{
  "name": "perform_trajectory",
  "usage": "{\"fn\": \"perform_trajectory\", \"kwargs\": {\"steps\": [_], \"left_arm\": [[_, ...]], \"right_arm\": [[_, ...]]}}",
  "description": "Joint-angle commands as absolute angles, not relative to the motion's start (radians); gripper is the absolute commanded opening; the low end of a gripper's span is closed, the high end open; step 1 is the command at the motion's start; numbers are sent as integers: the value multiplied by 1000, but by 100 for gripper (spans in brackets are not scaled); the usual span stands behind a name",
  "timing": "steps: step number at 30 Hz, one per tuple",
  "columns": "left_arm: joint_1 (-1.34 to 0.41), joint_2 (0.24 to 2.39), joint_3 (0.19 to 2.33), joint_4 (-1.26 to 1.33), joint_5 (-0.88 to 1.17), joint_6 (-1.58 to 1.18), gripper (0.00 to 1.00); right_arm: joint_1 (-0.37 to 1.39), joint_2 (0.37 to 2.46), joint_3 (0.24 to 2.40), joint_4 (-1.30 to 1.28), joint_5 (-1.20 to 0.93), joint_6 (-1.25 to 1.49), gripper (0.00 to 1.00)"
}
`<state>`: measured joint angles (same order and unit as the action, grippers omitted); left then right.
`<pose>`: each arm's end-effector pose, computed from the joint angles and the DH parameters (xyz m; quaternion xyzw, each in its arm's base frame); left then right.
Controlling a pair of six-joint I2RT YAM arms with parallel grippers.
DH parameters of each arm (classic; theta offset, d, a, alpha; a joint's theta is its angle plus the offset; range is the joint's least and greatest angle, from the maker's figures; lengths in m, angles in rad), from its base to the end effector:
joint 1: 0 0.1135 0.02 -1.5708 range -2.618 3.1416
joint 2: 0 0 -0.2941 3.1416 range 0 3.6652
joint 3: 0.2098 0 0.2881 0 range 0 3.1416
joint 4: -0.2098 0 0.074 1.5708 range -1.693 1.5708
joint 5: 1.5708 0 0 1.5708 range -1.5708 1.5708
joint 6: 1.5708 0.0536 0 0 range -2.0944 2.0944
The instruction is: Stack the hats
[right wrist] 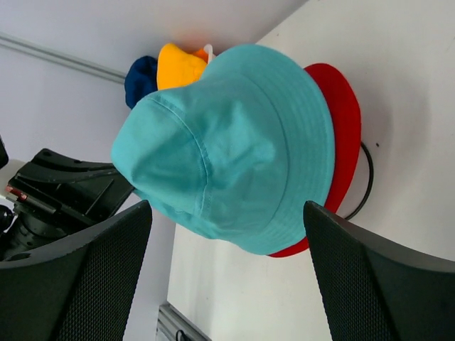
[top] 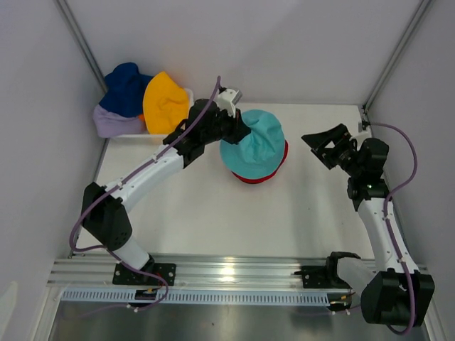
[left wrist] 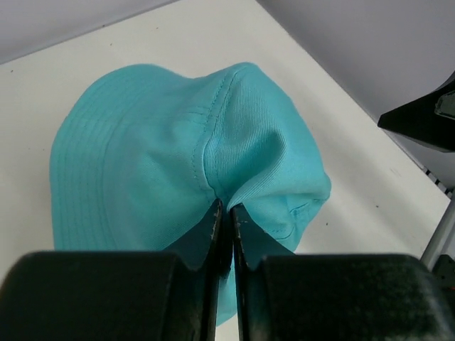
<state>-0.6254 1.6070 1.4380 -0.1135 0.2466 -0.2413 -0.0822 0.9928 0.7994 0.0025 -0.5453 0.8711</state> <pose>0.3486 -0.2679 0.3840 0.2240 0.7649 -0.3395 0.4996 0.2664 0.0059 0.3418 0.1885 0.7386 0.4273 0.4861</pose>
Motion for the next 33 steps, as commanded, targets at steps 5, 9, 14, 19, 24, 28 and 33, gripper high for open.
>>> {"fn": "perform_trajectory", "kwargs": {"steps": [5, 9, 14, 19, 24, 28, 33], "left_arm": [[-618, 1556, 1336, -72, 155, -230, 22], [-588, 1525, 1330, -77, 172, -267, 29], [-554, 1477, 1353, -64, 215, -321, 52], [-515, 1442, 1393, -61, 255, -350, 55], [-497, 1447, 1411, -89, 278, -370, 65], [-495, 1444, 1347, -104, 238, -419, 64], [-437, 1413, 1142, 30, 334, -595, 61]], "right_arm": [[43, 1086, 818, 95, -457, 804, 90], [51, 1144, 865, 106, -442, 746, 90], [34, 1256, 963, 126, -446, 647, 90], [-29, 1455, 1098, 282, -606, 644, 90], [-40, 1669, 1242, 342, -727, 681, 88], [-35, 1793, 1289, 438, -767, 785, 84], [-3, 1883, 1308, 479, -782, 801, 84]]}}
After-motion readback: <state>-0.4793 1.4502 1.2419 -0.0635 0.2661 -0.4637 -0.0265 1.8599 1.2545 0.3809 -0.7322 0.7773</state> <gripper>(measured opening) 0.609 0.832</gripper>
